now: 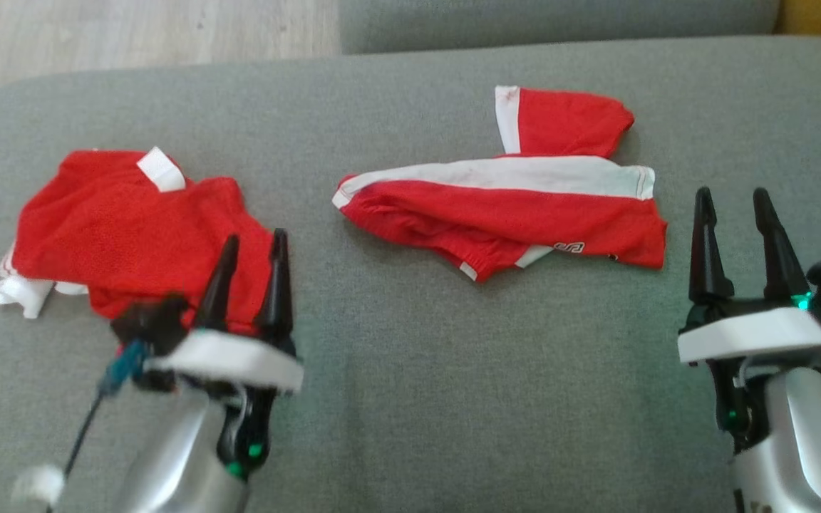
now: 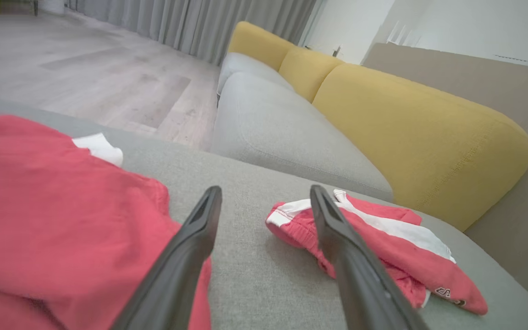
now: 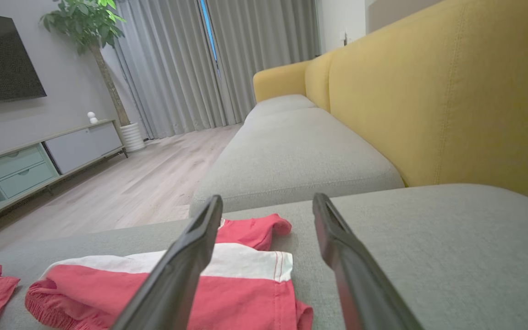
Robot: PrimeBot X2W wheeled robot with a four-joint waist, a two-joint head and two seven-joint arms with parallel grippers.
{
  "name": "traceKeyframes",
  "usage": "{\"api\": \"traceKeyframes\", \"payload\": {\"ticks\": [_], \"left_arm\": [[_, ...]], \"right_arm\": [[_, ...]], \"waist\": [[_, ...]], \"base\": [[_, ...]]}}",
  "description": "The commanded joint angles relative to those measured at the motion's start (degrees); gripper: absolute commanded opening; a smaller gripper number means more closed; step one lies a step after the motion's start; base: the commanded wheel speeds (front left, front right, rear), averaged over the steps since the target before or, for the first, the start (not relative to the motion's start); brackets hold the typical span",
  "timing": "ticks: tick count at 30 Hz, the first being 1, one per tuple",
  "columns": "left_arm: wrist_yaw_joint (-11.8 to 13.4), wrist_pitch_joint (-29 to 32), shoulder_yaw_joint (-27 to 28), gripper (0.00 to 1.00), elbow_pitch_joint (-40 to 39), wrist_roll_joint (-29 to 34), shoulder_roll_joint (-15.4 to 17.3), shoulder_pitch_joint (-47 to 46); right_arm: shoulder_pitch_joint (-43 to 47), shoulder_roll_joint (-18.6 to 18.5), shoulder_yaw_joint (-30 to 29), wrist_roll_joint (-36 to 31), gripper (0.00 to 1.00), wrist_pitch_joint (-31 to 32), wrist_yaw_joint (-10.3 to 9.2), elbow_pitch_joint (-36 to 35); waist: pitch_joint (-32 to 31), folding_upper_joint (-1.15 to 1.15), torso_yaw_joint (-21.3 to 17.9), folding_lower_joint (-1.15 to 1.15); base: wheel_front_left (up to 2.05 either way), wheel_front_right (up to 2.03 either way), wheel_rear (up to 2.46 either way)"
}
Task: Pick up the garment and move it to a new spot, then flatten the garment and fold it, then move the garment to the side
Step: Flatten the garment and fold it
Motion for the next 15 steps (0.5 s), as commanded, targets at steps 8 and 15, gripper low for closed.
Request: {"api": "traceKeyframes", "payload": {"ticks": [8, 15], "left_arm": [[-1.1, 9.7, 2.3, 1.00, 6.8, -10.3, -1.9, -11.5], [-1.7, 14.0, 2.2, 1.00, 12.4, -17.6, -2.6, -17.3]], "right_arm": [[-4.1, 0.6, 2.2, -1.0, 1.00, -0.5, 0.21, -2.7], [-5.5, 0.8, 2.0, -1.2, 1.00, -1.0, 0.21, -2.8]], "waist": [[5.4, 0.00, -2.2, 0.00], [8.5, 0.00, -4.0, 0.00]], "base": [[0.00, 0.00, 0.00], [0.00, 0.00, 0.00]]}}
